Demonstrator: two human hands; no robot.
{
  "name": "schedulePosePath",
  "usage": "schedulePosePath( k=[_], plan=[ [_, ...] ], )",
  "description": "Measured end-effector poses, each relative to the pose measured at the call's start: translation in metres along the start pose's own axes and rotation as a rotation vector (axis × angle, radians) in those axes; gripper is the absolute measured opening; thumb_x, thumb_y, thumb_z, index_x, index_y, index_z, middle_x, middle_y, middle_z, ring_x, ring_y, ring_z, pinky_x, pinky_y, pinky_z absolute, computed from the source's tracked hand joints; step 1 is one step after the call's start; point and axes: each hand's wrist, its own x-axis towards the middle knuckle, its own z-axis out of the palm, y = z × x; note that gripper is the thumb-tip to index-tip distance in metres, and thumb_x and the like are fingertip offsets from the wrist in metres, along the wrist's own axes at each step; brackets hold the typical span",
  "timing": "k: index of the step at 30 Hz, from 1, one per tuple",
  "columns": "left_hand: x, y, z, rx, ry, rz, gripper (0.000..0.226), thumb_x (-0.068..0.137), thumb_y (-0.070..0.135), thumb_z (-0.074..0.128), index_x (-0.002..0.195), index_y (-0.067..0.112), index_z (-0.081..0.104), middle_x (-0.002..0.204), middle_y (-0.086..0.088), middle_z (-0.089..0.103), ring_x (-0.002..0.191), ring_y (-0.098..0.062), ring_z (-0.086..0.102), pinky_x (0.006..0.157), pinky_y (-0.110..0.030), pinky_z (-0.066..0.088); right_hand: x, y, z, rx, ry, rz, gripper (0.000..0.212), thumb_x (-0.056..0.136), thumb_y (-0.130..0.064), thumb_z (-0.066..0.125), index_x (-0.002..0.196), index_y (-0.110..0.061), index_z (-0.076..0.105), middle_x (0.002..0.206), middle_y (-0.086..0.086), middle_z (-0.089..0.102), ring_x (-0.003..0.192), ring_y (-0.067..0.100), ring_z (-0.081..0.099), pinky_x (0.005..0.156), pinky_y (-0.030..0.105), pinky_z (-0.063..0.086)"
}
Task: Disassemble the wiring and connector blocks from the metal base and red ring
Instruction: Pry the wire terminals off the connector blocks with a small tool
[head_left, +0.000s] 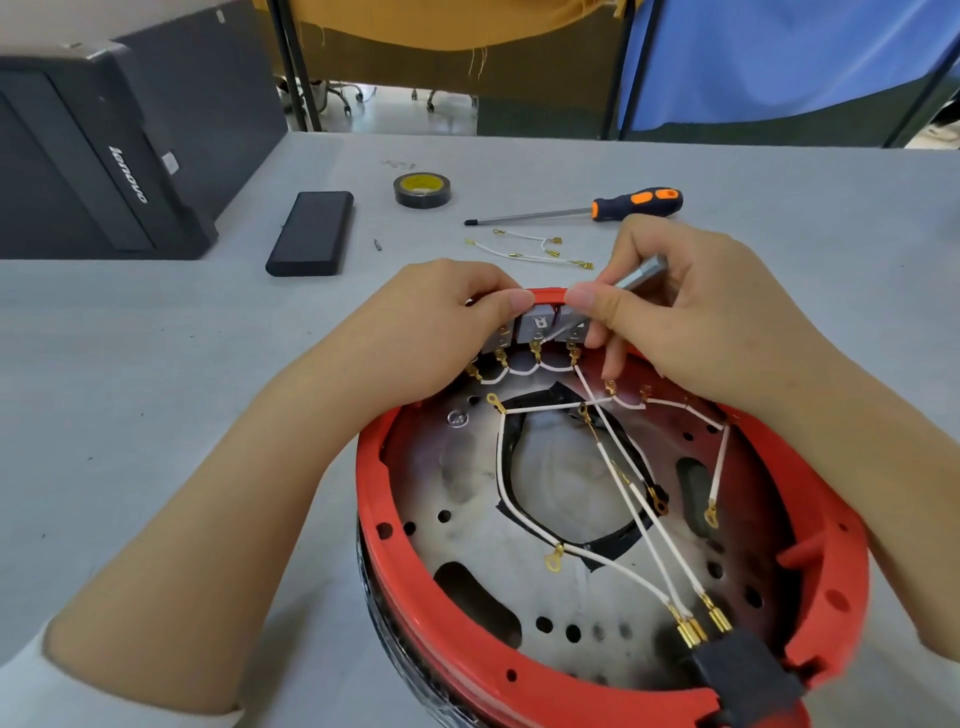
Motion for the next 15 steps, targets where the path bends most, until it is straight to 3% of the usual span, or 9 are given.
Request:
schedulePosePath(
  k=[2,6,12,15],
  plan=[
    [-0.0004,0.0006,-0.0001,-0.005,-0.011,-0.004,0.024,0.095,0.044,0.045,0.096,0.033,0.066,0.053,0.027,0.055,0.046,0.005,0.051,0.039,-0.009,0.034,-0.0001,0.0,-0.0001,0.015,-0.006,0.013,0.022,0.09,-0.027,0.065,0.075,-0.016,0.053,0.063,0.0,0.069,0.046,0.027,0.065,0.041,0.035,0.053],
    [-0.0008,0.0015,-0.0004,-0.024,-0.012,-0.012,0.024,0.095,0.043,0.045,0.096,0.031,0.066,0.054,0.026,0.056,0.04,0.003,0.049,0.035,-0.009,0.033,0.0009,0.0005,0.0009,0.033,-0.01,0.021,0.022,0.089,-0.025,0.065,0.075,-0.014,0.052,0.064,0.001,0.07,0.052,0.021,0.068,0.039,0.023,0.049],
    [-0.0019,0.0026,-0.0014,-0.032,-0.014,-0.018,0.023,0.094,0.044,0.046,0.095,0.033,0.066,0.054,0.019,0.057,0.038,0.001,0.049,0.034,-0.012,0.036,0.002,0.0031,-0.0005,0.082,0.016,0.038,0.024,0.09,-0.023,0.064,0.073,-0.015,0.051,0.063,0.002,0.07,0.053,0.023,0.069,0.042,0.032,0.054],
    [-0.0024,0.0027,-0.0013,-0.033,-0.022,-0.021,0.023,0.094,0.045,0.046,0.094,0.034,0.066,0.056,0.024,0.058,0.036,0.001,0.048,0.033,-0.013,0.036,0.0022,0.0036,-0.0006,0.089,0.016,0.041,0.024,0.091,-0.021,0.064,0.071,-0.015,0.051,0.063,0.003,0.07,0.055,0.021,0.069,0.046,0.033,0.056]
  ],
)
